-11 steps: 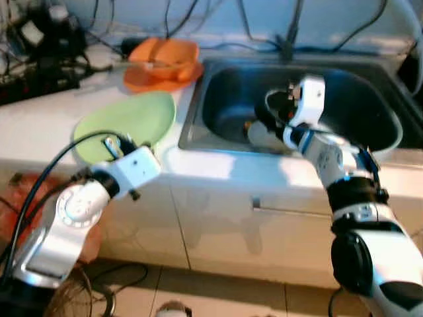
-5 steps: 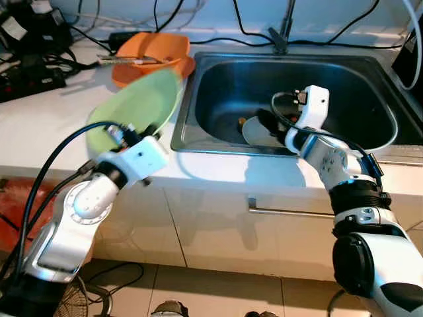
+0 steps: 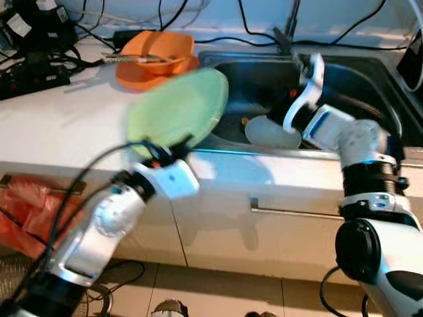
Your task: Kitchen organization
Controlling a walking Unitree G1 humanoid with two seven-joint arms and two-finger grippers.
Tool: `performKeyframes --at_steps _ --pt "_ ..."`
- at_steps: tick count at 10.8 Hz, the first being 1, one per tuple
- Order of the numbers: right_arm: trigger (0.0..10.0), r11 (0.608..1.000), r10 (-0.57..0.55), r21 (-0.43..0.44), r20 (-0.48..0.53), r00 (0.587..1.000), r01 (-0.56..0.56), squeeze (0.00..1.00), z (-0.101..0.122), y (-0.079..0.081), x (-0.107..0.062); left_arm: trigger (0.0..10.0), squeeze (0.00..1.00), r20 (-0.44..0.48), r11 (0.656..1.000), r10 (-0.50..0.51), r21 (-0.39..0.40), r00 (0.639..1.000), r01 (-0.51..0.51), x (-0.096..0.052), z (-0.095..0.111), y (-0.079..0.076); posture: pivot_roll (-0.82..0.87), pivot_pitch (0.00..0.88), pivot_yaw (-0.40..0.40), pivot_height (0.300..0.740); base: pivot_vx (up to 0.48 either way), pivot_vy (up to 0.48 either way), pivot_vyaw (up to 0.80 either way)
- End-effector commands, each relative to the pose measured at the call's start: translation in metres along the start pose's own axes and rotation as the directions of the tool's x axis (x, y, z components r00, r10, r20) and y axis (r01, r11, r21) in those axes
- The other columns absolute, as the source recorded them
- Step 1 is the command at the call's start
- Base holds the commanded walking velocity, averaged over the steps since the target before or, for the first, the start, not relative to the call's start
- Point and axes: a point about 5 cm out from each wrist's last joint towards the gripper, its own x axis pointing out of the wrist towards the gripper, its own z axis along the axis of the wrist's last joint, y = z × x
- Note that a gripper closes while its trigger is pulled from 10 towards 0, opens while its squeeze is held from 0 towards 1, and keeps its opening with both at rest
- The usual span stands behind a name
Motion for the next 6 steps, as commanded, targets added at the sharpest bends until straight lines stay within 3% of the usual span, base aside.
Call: performKeyframes --at_steps 1,4,6 --pt "10.0 0.997 0.078 -0.012 -0.006 0.997 -0.078 0.00 0.008 0.013 -0.002 0.0 0.00 0.022 0.999 0.020 0.034 1.000 -0.021 0.002 0.001 0.003 0.13 0.076 0.031 0.740 0.000 0.000 0.00" --pt "10.0 0.981 0.195 -0.015 -0.054 0.979 -0.196 0.00 0.001 0.028 -0.008 0.0 0.00 0.037 0.999 0.023 0.032 0.999 -0.025 0.007 0.001 -0.002 0.12 0.075 0.034 0.740 0.000 0.000 0.00" --pt "10.0 0.979 0.204 -0.006 -0.092 0.975 -0.206 0.00 -0.008 0.029 -0.007 0.0 0.00 0.062 0.998 0.057 0.034 0.996 -0.059 0.007 0.005 0.002 0.12 0.074 0.033 0.740 0.000 0.000 0.00"
